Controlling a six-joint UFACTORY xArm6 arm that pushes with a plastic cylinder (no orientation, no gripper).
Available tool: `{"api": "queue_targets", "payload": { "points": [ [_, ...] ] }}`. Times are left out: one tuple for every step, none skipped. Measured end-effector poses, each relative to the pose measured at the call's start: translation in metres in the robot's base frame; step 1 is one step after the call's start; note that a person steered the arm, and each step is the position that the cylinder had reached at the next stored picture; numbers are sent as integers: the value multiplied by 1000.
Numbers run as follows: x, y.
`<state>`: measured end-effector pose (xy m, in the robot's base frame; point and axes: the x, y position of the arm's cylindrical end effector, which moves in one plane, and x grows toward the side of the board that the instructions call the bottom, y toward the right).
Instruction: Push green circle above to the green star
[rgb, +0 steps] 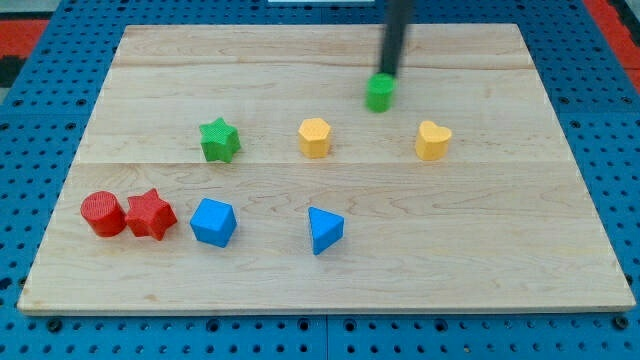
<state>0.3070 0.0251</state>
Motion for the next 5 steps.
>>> {"api": "queue_targets", "payload": {
  "points": [
    [-3, 8],
    [0, 63],
    [30, 40],
    [47, -34],
    [48, -107]
  ]
}}
